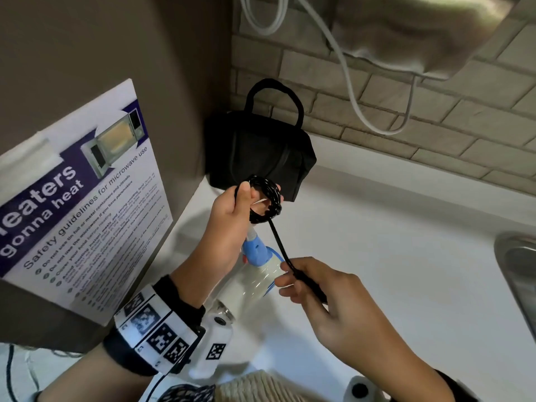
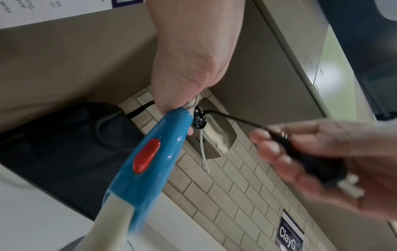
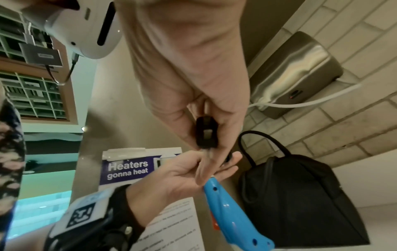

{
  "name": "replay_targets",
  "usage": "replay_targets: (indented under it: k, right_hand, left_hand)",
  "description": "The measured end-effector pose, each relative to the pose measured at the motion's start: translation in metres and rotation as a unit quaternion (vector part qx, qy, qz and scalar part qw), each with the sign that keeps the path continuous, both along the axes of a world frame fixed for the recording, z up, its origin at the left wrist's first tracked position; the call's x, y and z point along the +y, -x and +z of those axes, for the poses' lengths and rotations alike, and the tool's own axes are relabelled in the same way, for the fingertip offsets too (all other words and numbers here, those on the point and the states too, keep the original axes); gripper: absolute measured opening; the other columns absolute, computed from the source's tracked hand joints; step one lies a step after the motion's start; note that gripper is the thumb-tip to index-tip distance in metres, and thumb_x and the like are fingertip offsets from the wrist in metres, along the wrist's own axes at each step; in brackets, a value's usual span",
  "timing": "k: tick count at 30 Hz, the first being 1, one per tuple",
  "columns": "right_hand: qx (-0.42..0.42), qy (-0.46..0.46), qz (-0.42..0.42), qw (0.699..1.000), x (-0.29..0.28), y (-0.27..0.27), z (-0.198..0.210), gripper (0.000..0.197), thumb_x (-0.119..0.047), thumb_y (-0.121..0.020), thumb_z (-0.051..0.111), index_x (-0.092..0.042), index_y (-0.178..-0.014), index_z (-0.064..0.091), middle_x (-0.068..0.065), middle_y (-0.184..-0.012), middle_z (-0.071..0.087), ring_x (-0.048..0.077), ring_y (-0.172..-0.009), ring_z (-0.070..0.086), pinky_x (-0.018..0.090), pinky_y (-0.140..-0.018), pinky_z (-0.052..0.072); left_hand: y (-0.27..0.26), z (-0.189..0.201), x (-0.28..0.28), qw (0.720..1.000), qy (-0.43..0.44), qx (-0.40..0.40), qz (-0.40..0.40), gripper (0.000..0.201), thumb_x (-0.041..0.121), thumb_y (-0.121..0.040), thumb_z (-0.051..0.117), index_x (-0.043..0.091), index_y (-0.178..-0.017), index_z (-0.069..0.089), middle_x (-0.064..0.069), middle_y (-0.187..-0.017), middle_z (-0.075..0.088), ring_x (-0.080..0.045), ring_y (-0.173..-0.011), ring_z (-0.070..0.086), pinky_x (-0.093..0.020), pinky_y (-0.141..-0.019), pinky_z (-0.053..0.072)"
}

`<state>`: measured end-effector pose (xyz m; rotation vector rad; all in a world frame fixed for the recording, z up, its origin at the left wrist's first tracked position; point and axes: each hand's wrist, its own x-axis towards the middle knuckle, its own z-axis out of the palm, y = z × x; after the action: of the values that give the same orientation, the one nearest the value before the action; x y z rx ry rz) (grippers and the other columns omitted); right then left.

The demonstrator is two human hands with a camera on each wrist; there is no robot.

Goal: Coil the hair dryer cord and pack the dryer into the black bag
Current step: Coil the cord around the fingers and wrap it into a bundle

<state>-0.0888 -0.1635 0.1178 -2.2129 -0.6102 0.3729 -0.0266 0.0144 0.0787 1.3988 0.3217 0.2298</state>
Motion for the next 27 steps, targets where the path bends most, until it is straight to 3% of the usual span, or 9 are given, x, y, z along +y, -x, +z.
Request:
replay_targets:
  k: [3,4,8,11,14,17,21,24,27]
  right_hand:
    - [0.009,0.022,0.011,1.000,-0.005,-0.003,-0.004,0.026,-0.024,-0.083,0.033,-0.033,-0.103,0.047,-0.018,-0.084,0.066,0.001,-0.081,0.064,0.030,-0.077,0.051]
    - [0.010,0.029,0.014,0.999,-0.005,-0.003,-0.004,0.025,-0.025,-0.083,0.031,-0.035,-0.102,0.044,-0.014,-0.079,0.064,0.006,-0.073,0.062,0.033,-0.073,0.050]
    - [-0.028,0.030,-0.013,0.999,0.004,-0.003,0.000,0.022,-0.043,-0.097,0.026,-0.040,-0.107,0.045,-0.007,-0.054,0.047,0.013,-0.050,0.040,0.029,-0.052,0.032]
    - [-0.062,0.059,-0.001,0.996,0.010,-0.003,0.003,0.044,-0.058,-0.088,0.018,-0.047,-0.123,0.042,-0.011,-0.054,0.048,0.013,-0.052,0.042,0.026,-0.054,0.033]
    - [-0.105,0.087,0.021,0.990,0.009,0.005,0.002,0.041,-0.058,-0.093,0.014,-0.049,-0.125,0.039,-0.025,-0.059,0.050,0.010,-0.055,0.044,0.025,-0.054,0.032]
    - [-0.106,0.088,0.015,0.990,0.000,0.010,-0.004,0.033,-0.054,-0.092,0.020,-0.048,-0.120,0.037,-0.021,-0.060,0.048,0.013,-0.056,0.041,0.025,-0.053,0.029]
    - [-0.083,0.096,-0.019,0.992,-0.013,-0.002,-0.019,0.021,-0.038,-0.099,0.034,-0.042,-0.103,0.054,-0.014,-0.054,0.050,0.011,-0.060,0.046,0.023,-0.057,0.037]
    - [-0.167,0.136,-0.043,0.976,-0.016,-0.014,-0.031,0.029,-0.043,-0.095,0.035,-0.038,-0.090,0.063,-0.014,-0.076,0.057,0.011,-0.076,0.047,0.026,-0.071,0.040]
    - [-0.203,0.149,-0.057,0.966,-0.010,-0.019,-0.031,0.033,-0.048,-0.092,0.036,-0.036,-0.087,0.066,-0.005,-0.071,0.052,0.016,-0.070,0.046,0.027,-0.064,0.041]
  left_hand:
    - [0.004,0.010,-0.003,0.999,0.035,-0.009,-0.035,0.046,0.030,-0.102,0.037,0.026,-0.070,0.069,-0.014,-0.104,0.073,-0.032,-0.097,0.070,-0.048,-0.102,0.046]
    - [0.005,0.013,-0.005,0.998,0.046,-0.013,-0.042,0.046,0.026,-0.102,0.038,0.026,-0.068,0.070,-0.014,-0.103,0.074,-0.032,-0.096,0.071,-0.049,-0.100,0.047]
    - [0.007,0.020,-0.010,0.998,0.060,-0.032,-0.021,0.023,0.023,-0.093,0.057,0.003,-0.100,0.067,-0.014,-0.098,0.075,-0.027,-0.091,0.072,-0.044,-0.089,0.056]
    - [0.007,0.020,-0.014,0.997,0.066,-0.048,0.010,0.022,0.020,-0.084,0.070,0.001,-0.094,0.067,-0.016,-0.091,0.075,-0.029,-0.085,0.073,-0.041,-0.081,0.059]
    - [0.005,0.021,-0.013,0.995,0.080,-0.047,0.041,0.022,0.017,-0.082,0.072,-0.003,-0.089,0.066,-0.014,-0.085,0.075,-0.029,-0.076,0.074,-0.034,-0.072,0.059]
    - [0.003,0.020,-0.008,0.994,0.095,-0.037,0.042,0.018,0.018,-0.081,0.073,0.001,-0.084,0.066,-0.009,-0.080,0.075,-0.025,-0.071,0.074,-0.031,-0.073,0.060]
    - [0.002,0.020,-0.007,0.996,0.083,-0.027,0.031,0.020,0.019,-0.080,0.075,0.002,-0.081,0.066,-0.009,-0.078,0.075,-0.026,-0.072,0.074,-0.029,-0.071,0.060]
    - [0.001,0.021,-0.007,0.998,0.059,-0.022,0.030,0.021,0.021,-0.080,0.075,0.002,-0.083,0.065,-0.008,-0.081,0.076,-0.023,-0.073,0.075,-0.024,-0.068,0.058]
    - [0.000,0.019,-0.006,0.998,0.044,-0.019,0.044,0.019,0.023,-0.080,0.074,0.006,-0.082,0.066,-0.007,-0.081,0.076,-0.020,-0.076,0.074,-0.021,-0.067,0.056]
